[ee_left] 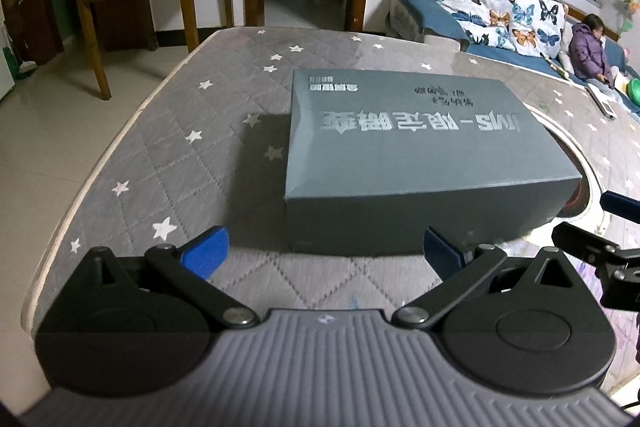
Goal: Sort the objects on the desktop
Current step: 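Open both tools and pull them back from the dark grey box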
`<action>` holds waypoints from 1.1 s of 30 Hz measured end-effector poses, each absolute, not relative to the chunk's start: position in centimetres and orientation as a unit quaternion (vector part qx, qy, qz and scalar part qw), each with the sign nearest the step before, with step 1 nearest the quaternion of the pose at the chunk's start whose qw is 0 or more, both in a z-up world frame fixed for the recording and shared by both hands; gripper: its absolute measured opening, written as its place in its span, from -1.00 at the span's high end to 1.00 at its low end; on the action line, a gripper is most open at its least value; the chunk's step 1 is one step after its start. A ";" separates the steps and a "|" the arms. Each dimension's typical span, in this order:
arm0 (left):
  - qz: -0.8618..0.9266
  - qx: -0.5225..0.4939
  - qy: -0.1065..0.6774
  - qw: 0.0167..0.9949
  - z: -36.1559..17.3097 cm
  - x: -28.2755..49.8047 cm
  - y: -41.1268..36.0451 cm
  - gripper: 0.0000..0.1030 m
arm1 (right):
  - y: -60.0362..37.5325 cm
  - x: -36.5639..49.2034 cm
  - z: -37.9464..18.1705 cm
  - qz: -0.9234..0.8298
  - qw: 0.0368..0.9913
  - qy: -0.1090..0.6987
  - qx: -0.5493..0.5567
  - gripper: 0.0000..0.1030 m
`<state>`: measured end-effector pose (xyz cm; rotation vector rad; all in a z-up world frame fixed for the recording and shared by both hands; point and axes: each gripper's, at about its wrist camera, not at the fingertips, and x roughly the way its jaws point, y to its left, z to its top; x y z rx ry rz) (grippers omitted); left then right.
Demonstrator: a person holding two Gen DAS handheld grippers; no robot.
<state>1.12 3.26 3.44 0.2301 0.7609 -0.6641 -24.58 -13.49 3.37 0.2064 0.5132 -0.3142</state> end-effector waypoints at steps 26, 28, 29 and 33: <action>-0.312 0.150 0.369 0.863 0.9 -3.3 3.5 -1.00 | -11.3 -27.5 1.1 -0.175 0.938 0.273 0.118 -1.00; -0.312 0.153 0.371 0.861 0.6 -3.5 3.3 -1.00 | -11.3 -27.6 1.0 -0.178 0.937 0.275 0.118 -1.00; -0.312 0.155 0.372 0.861 0.5 -3.5 3.3 -1.00 | -11.2 -27.6 0.9 -0.180 0.937 0.277 0.117 -1.00; -0.311 0.160 0.374 0.859 0.2 -3.8 3.2 -1.00 | -11.0 -27.7 0.6 -0.184 0.935 0.281 0.114 -1.00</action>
